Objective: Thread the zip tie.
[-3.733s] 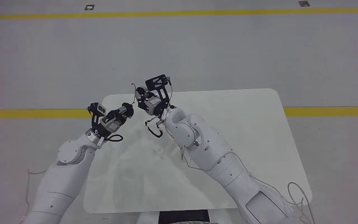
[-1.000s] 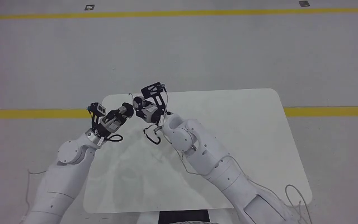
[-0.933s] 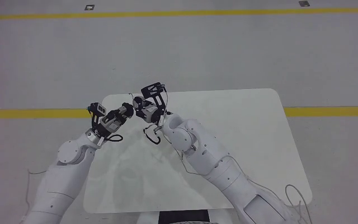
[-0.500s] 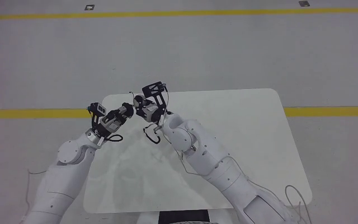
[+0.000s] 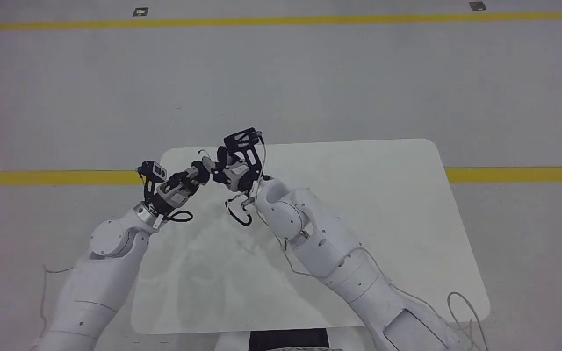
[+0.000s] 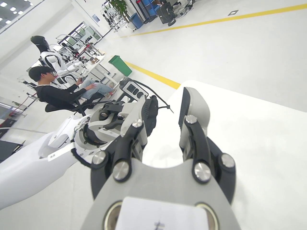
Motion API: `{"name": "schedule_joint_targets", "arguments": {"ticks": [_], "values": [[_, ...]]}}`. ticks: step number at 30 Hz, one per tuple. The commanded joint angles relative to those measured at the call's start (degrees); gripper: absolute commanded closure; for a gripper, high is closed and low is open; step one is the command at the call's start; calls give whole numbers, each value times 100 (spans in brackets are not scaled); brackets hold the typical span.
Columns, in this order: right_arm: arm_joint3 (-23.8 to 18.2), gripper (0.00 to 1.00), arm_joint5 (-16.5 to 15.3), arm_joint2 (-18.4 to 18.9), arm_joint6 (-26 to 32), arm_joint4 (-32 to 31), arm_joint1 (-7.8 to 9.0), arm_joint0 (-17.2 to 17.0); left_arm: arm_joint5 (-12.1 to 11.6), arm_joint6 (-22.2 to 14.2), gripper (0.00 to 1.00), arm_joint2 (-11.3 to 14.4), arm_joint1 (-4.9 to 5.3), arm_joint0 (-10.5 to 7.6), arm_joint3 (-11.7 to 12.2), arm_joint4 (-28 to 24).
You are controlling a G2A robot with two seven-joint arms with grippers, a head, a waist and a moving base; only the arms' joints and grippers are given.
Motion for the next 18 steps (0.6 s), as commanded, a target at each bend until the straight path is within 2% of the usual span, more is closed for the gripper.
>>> {"name": "schedule_joint_targets", "arguments": {"ticks": [1, 10, 12, 18], "values": [[-29, 73, -5, -2, -6, -51, 1, 14, 0, 0, 100, 0, 0, 0, 0, 0], [-129, 86, -30, -63, 19, -351, 3, 83, 0, 0, 100, 0, 0, 0, 0, 0], [-156, 100, -33, -68, 25, -370, 3, 74, 0, 0, 100, 0, 0, 0, 0, 0], [-166, 100, -44, -75, 87, -443, 9, 44, 0, 0, 100, 0, 0, 0, 0, 0]]}}
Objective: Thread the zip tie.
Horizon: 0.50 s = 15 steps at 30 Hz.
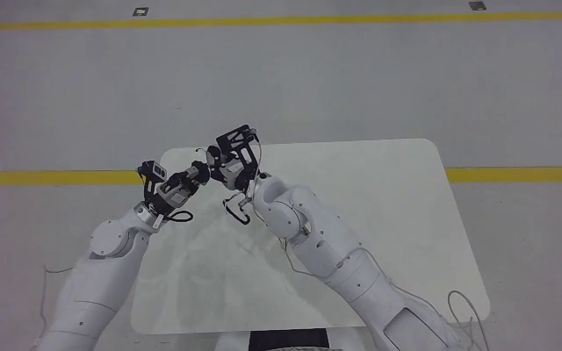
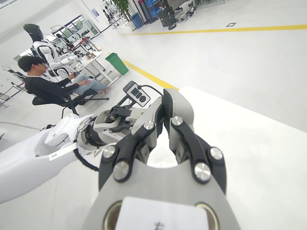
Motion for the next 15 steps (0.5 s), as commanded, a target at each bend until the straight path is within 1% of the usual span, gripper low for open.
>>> {"name": "schedule_joint_targets", "arguments": {"ticks": [1, 11, 13, 15], "values": [[2, 100, -8, -2, 29, -16, 3, -15, 0, 0, 100, 0, 0, 0, 0, 0], [-47, 99, 52, 37, 68, -103, 20, -98, 0, 0, 100, 0, 0, 0, 0, 0], [-72, 95, 55, 46, 70, -124, 25, -114, 0, 0, 100, 0, 0, 0, 0, 0], [-87, 85, 40, 51, 80, -137, 28, -120, 0, 0, 100, 0, 0, 0, 0, 0]]}}
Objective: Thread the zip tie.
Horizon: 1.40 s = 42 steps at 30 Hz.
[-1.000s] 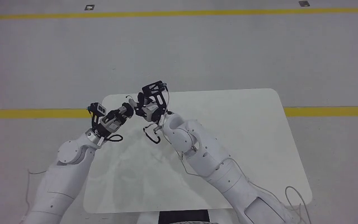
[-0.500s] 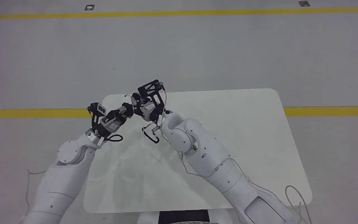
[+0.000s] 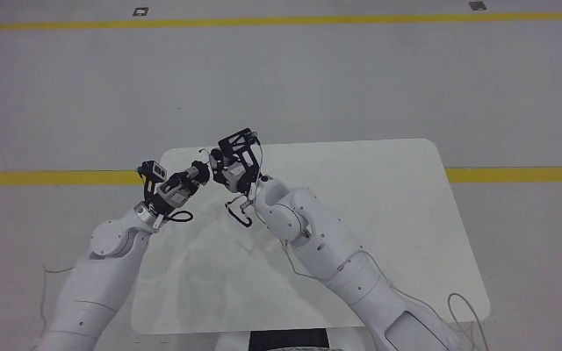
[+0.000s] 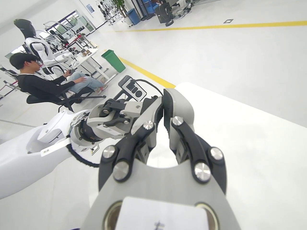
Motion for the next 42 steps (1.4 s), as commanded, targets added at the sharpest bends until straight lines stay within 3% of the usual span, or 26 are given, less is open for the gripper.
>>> {"name": "schedule_joint_targets", "arguments": {"ticks": [1, 4, 11, 20, 23, 36, 38, 39, 42], "values": [[-10, 80, -14, 2, 10, -9, 1, 1, 0, 0, 100, 0, 0, 0, 0, 0], [-12, 73, -37, -2, 31, -33, 2, 14, 0, 0, 100, 0, 0, 0, 0, 0], [-10, 85, -59, -8, 9, -59, -3, 39, 0, 0, 100, 0, 0, 0, 0, 0], [109, 86, -110, -72, -49, -58, -43, 186, 0, 0, 100, 0, 0, 0, 0, 0], [170, 100, -121, -97, -69, -45, -59, 228, 0, 0, 100, 0, 0, 0, 0, 0], [285, 100, -51, -110, -103, -153, -77, 235, 0, 0, 100, 0, 0, 0, 0, 0], [253, 58, -17, -96, -99, -211, -70, 208, 0, 0, 100, 0, 0, 0, 0, 0], [236, 53, -15, -94, -91, -254, -65, 197, 0, 0, 100, 0, 0, 0, 0, 0], [171, 54, -26, -82, -61, -376, -47, 158, 0, 0, 100, 0, 0, 0, 0, 0]]}}
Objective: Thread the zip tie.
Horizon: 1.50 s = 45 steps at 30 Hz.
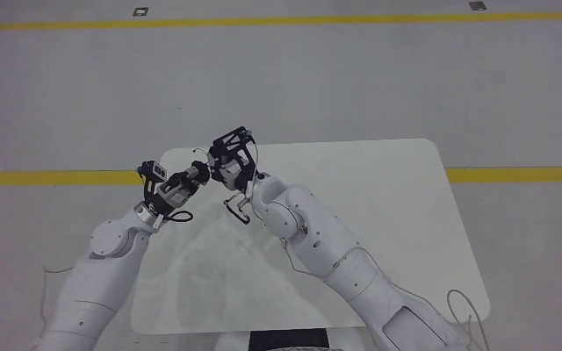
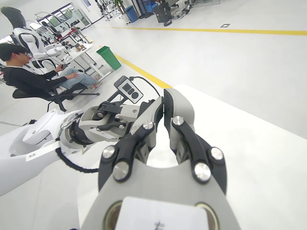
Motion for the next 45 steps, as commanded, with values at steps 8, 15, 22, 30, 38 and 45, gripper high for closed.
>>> {"name": "schedule_joint_targets", "arguments": {"ticks": [8, 15, 22, 30, 38, 45], "values": [[-134, 61, -119, -15, 123, -312, 34, -28, 0, 0, 100, 0, 0, 0, 0, 0], [-114, 72, -131, -28, 78, -382, 24, 18, 0, 0, 100, 0, 0, 0, 0, 0], [-42, 80, -174, -63, 74, -409, 1, 95, 0, 0, 100, 0, 0, 0, 0, 0], [30, 100, -168, -94, 108, -456, -16, 120, 0, 0, 100, 0, 0, 0, 0, 0], [34, 100, -161, -83, 113, -520, -18, 102, 0, 0, 100, 0, 0, 0, 0, 0], [-64, 53, -29, 24, 65, -583, 4, -4, 0, 0, 100, 0, 0, 0, 0, 0]]}}
